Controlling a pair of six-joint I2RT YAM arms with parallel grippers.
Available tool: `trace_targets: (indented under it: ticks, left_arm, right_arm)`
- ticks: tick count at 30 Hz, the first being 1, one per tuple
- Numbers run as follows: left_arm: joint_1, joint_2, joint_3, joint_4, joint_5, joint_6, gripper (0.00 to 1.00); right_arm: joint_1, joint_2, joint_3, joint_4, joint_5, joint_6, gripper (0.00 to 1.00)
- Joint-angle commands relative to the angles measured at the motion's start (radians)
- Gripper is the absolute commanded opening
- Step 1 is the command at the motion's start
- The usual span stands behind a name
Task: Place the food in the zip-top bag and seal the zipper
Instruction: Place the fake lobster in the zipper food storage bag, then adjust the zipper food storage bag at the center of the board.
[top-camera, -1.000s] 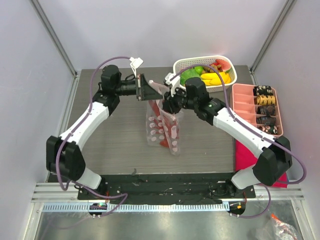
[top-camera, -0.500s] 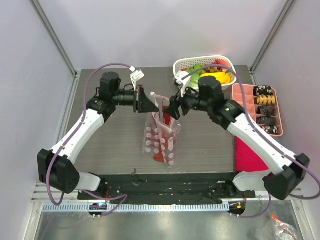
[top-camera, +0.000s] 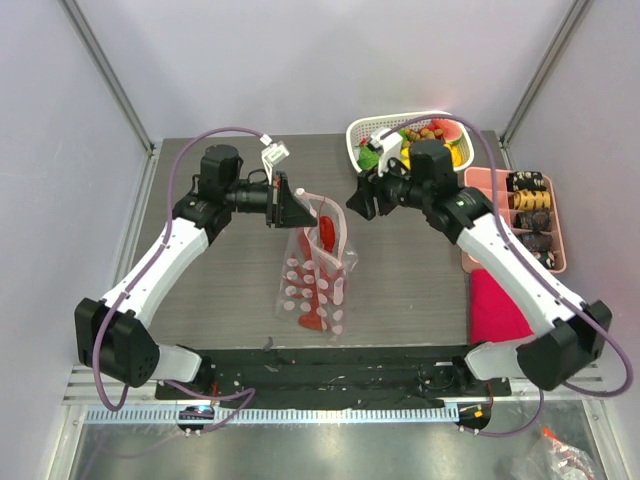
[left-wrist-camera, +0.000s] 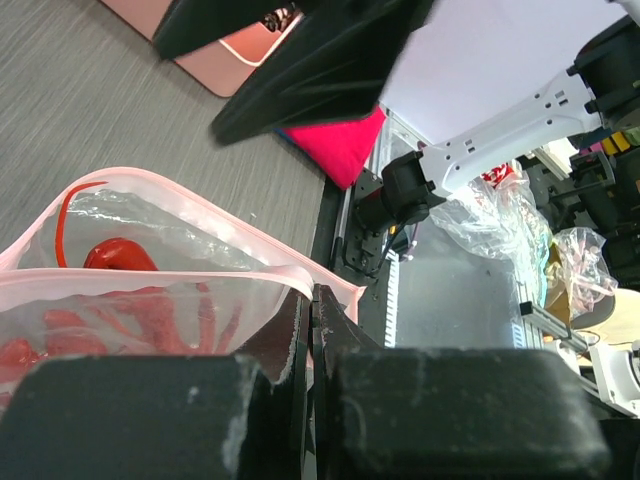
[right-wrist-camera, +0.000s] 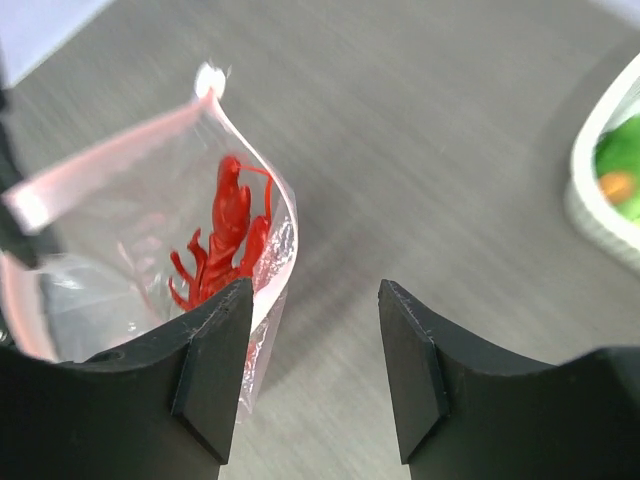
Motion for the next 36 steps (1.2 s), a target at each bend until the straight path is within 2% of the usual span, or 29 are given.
trace_targets:
  ticks: [1,13,18,19,20,21,22,25,27,29,32,36]
  left_arm:
    - [0.003,-0.034,0.04,0.007,0.038,0.025,0.0]
    - [-0.002,-0.039,0.045,-0.006,0.042,0.031,0.0]
    - [-0.002,-0.048,0.039,-0.012,0.042,0.031,0.0]
    - [-0.002,-0.05,0.038,-0.016,0.041,0.031,0.0]
    - [-0.002,-0.053,0.038,-0.022,0.038,0.031,0.0]
    - [-0.002,-0.051,0.043,-0.028,0.035,0.03,0.0]
    - [0.0,-0.053,0.048,-0.063,0.017,0.036,0.0]
    - [0.01,-0.063,0.08,-0.155,-0.013,0.044,0.0]
    - [0.027,-0.073,0.095,-0.186,-0.121,-0.004,0.0]
    - [0.073,-0.083,0.114,-0.192,-0.186,-0.099,0.0]
    - [0.106,-0.079,0.176,-0.269,-0.261,-0.139,0.0]
    - [0.103,-0.08,0.219,-0.301,-0.249,-0.202,0.0]
  right_arm:
    - [-0.003,0.052,0.048,-0.003,-0.071,0.032,0.58]
    - [-0.009,0.192,0.097,0.025,-0.208,0.031,0.52]
    - [-0.01,0.226,0.11,0.012,-0.198,0.008,0.49]
    - [-0.009,0.23,0.113,0.009,-0.197,0.008,0.46]
    - [-0.01,0.238,0.116,0.011,-0.206,0.011,0.38]
    - [-0.01,0.238,0.129,0.009,-0.208,0.017,0.06]
    - [-0.01,0.232,0.136,0.009,-0.209,0.033,0.01]
    - [-0.015,0.166,0.148,0.011,-0.206,0.09,0.01]
    - [-0.018,0.093,0.139,0.012,-0.197,0.13,0.01]
    - [-0.018,0.016,0.124,0.009,-0.188,0.184,0.01]
    - [-0.018,-0.033,0.096,-0.014,-0.153,0.234,0.01]
    - [-0.018,-0.055,0.117,-0.098,-0.136,0.267,0.01]
